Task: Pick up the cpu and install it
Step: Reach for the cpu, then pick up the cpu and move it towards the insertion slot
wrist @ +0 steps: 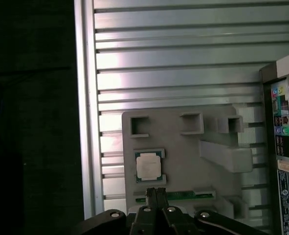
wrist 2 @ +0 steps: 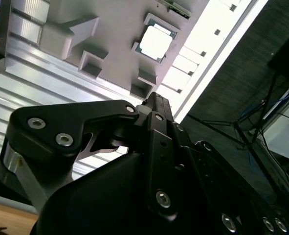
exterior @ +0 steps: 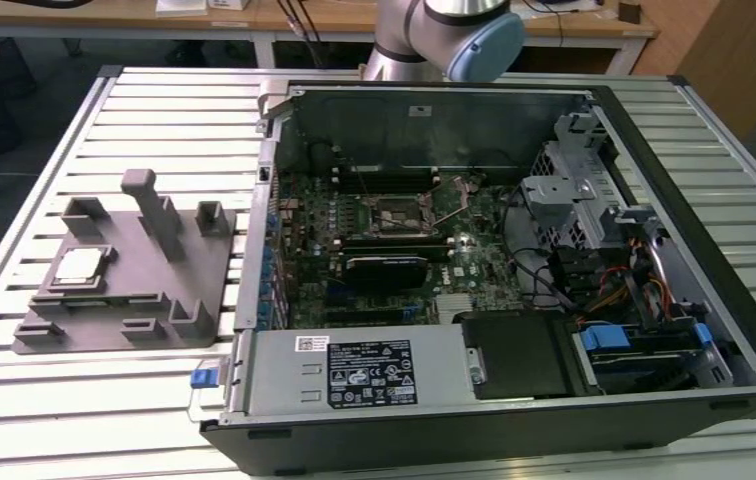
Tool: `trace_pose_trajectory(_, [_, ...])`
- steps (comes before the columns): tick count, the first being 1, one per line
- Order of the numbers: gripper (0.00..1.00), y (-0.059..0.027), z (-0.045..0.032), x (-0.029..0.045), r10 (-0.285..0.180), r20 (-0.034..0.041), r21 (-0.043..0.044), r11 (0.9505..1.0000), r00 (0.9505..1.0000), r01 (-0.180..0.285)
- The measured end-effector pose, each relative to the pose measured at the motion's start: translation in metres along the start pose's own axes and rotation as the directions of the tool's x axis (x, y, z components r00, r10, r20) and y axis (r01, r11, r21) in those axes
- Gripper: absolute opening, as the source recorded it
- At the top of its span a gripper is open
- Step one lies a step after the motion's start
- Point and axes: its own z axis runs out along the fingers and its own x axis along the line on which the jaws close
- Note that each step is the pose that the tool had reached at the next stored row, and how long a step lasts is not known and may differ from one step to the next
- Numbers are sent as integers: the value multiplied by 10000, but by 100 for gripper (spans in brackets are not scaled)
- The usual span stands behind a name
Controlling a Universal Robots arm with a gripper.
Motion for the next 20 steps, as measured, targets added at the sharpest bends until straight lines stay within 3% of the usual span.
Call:
trace_pose_trajectory(8, [11, -12, 10, 150, 0, 0, 0, 10000, 10000, 0])
trace_pose_trajectory(20, [11, -11, 52, 188, 2, -46, 3, 10000, 10000, -2])
